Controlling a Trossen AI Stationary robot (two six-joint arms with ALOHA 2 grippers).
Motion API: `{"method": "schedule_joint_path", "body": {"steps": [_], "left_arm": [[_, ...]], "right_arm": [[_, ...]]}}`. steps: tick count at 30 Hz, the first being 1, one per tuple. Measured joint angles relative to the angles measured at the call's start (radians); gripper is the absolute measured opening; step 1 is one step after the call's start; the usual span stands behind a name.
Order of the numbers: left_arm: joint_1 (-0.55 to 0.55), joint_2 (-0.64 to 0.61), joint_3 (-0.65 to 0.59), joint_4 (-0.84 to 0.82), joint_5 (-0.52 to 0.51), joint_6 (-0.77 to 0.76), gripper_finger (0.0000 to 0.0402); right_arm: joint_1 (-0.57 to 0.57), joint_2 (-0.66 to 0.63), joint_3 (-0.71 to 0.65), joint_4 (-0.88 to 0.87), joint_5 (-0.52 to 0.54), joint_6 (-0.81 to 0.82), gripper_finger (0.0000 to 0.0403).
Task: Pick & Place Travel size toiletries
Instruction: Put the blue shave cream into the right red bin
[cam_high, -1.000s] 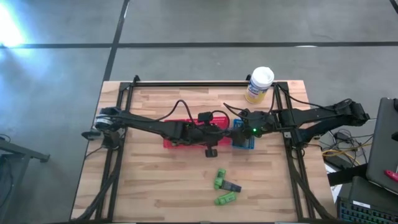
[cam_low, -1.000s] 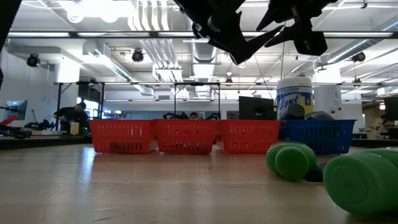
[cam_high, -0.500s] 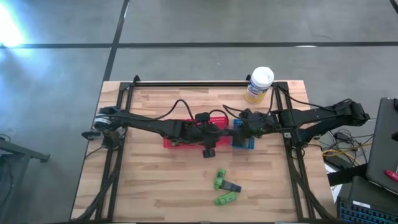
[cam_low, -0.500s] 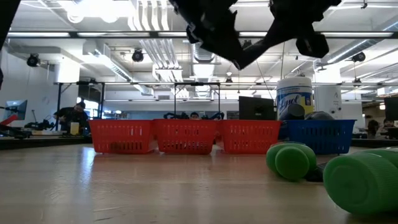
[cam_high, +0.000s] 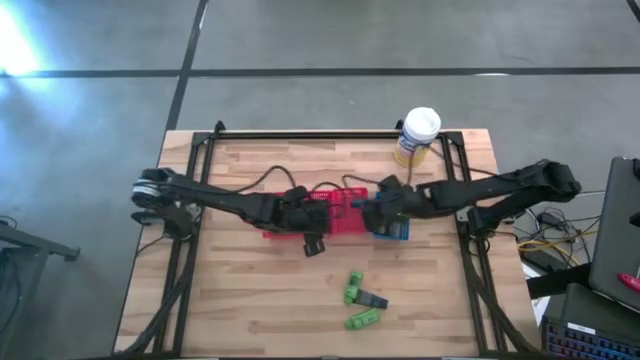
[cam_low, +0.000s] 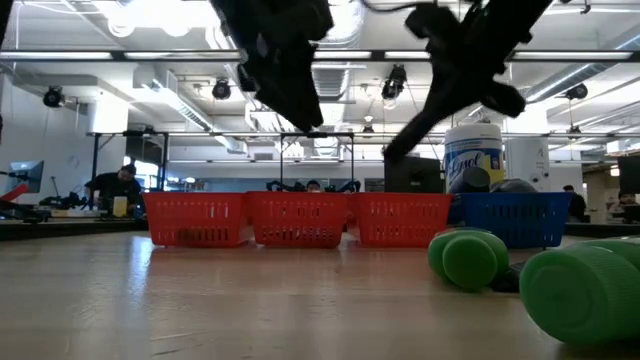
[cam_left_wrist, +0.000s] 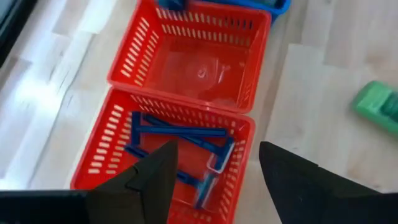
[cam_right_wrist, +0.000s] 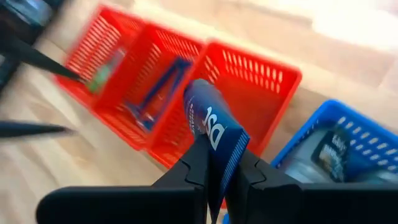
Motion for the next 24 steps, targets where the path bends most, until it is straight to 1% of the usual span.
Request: {"method": "schedule_joint_path", "body": {"steps": [6, 9, 11, 14, 16, 19, 24], "left_arm": [[0.003, -0.184, -0.243, 0.160, -0.001, -0.117, 0.0230], [0.003, -0.283, -0.357, 0.241, -0.004, -0.173, 0.0231], [0.003, -0.339, -0.428, 0.281, -0.006, -0.209, 0.0231], [0.003, -0.413, -0.515, 0.325, -0.023, -0.236, 0.0231], [0.003, -0.455, -0.556, 0.348, -0.042, -0.242, 0.0231], [0.004, -0.495, -0.606, 0.346, -0.065, -0.244, 0.0231], [0.004, -0.545, -0.646, 0.353, -0.068, -0.258, 0.0231]], "right_arm": [[0.000, 0.153, 0.038, 0.001, 0.003, 0.032, 0.0019], [0.001, 0.202, 0.081, -0.005, 0.047, 0.035, 0.0019], [-0.001, 0.232, 0.113, -0.040, 0.083, 0.036, 0.0019], [-0.022, 0.291, 0.162, -0.100, 0.095, 0.037, 0.0019], [-0.039, 0.339, 0.186, -0.134, 0.082, 0.030, 0.0020], [-0.051, 0.416, 0.228, -0.133, 0.077, 0.007, 0.0023], [-0.050, 0.522, 0.342, -0.170, 0.129, -0.046, 0.0037]]}}
